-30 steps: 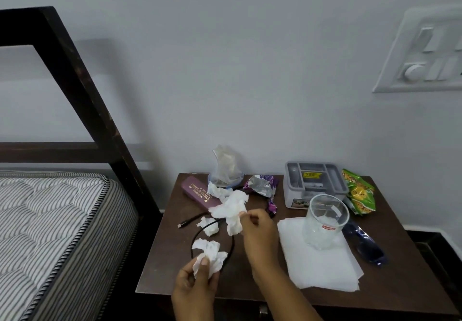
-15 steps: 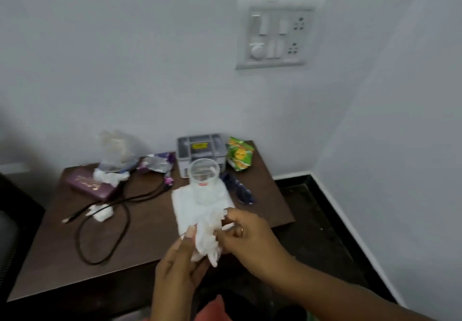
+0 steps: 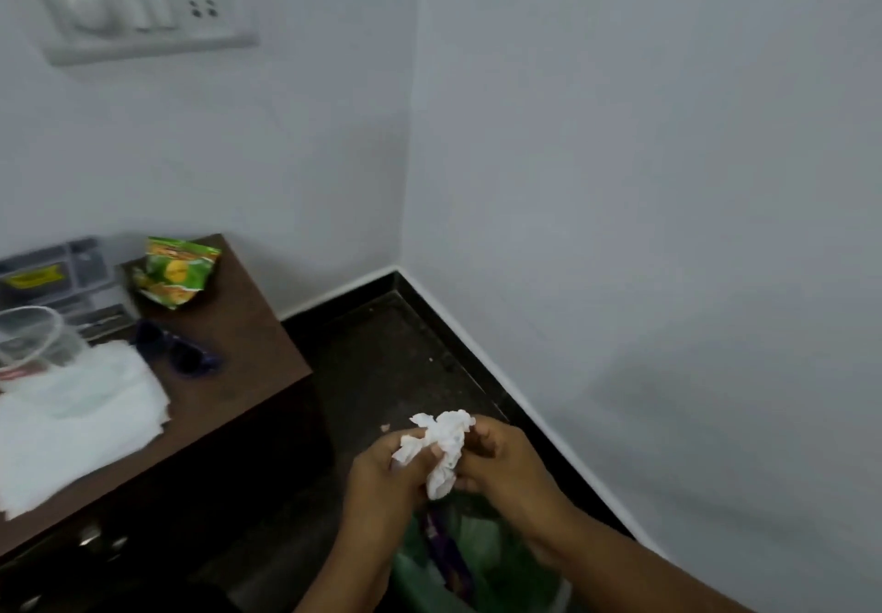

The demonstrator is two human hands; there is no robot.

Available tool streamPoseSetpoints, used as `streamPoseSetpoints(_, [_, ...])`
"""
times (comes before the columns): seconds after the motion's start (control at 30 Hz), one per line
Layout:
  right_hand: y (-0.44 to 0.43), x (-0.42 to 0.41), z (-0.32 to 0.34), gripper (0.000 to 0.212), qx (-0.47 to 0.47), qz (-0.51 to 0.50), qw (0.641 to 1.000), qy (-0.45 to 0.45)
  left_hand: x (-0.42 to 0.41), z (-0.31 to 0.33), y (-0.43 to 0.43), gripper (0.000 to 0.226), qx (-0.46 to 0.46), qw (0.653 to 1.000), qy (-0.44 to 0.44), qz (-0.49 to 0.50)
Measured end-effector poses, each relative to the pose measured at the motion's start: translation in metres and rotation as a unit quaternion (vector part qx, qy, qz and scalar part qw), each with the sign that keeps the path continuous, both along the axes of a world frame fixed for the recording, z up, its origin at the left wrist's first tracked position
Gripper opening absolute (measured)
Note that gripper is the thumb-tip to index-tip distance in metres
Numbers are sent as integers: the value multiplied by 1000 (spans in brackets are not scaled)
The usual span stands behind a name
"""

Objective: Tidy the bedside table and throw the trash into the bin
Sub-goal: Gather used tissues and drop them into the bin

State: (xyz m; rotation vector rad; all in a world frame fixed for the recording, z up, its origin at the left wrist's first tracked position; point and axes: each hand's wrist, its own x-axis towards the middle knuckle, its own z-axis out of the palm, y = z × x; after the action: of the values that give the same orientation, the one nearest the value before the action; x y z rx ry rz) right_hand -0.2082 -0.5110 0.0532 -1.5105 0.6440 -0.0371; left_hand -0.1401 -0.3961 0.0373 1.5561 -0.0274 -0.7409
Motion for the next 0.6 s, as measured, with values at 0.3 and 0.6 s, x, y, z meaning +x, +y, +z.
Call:
streamPoseSetpoints(0.3, [-40, -70, -89, 17, 79, -163, 975, 126, -49, -84, -68, 15, 134, 980, 1, -145])
streamPoseSetpoints(0.6, [-45, -85, -132, 39, -85, -117, 958, 249, -63, -116, -67, 90, 246, 930, 14, -272])
